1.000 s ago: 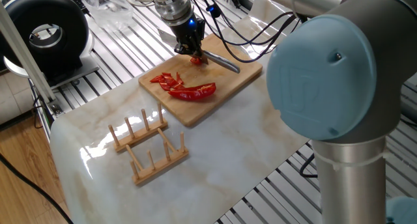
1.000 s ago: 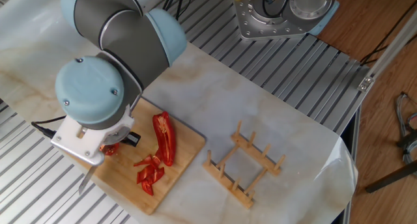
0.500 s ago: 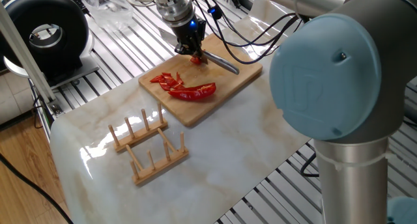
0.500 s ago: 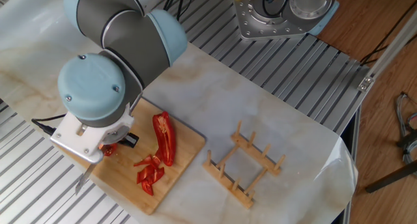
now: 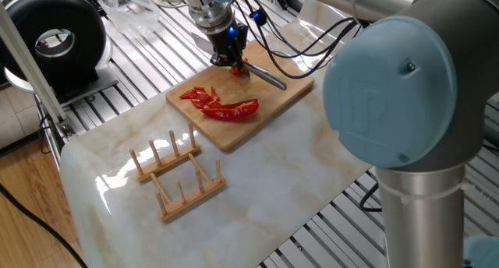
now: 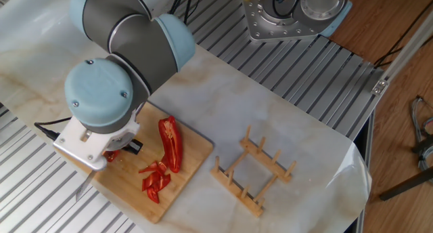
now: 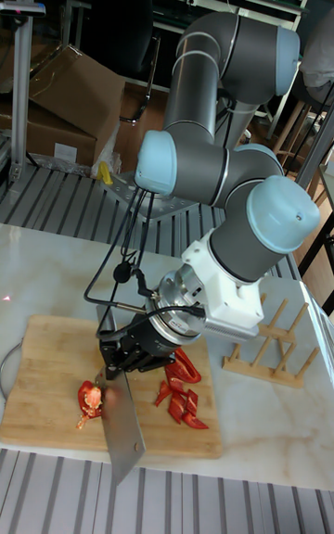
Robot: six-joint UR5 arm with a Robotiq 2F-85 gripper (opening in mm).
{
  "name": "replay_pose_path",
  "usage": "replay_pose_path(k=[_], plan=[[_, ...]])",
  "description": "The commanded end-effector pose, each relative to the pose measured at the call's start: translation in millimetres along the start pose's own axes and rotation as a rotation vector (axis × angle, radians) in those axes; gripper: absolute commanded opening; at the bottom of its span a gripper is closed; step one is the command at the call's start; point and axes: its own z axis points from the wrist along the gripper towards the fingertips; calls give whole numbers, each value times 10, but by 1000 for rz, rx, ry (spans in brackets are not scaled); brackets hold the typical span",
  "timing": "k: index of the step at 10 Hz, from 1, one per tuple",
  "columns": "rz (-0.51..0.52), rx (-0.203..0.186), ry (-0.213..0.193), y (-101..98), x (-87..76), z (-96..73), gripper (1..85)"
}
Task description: Chop the chili peppers
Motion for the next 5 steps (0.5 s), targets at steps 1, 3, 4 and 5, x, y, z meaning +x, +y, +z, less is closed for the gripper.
replay_pose_path(k=[1,3,4,5], plan=[[2,-27,7,94,9,-32,13],[-13,-103,7,228,-1,-22,13],[-19,-136,6,282,-3,-22,13],[-21,-157,6,333,2,-35,13]])
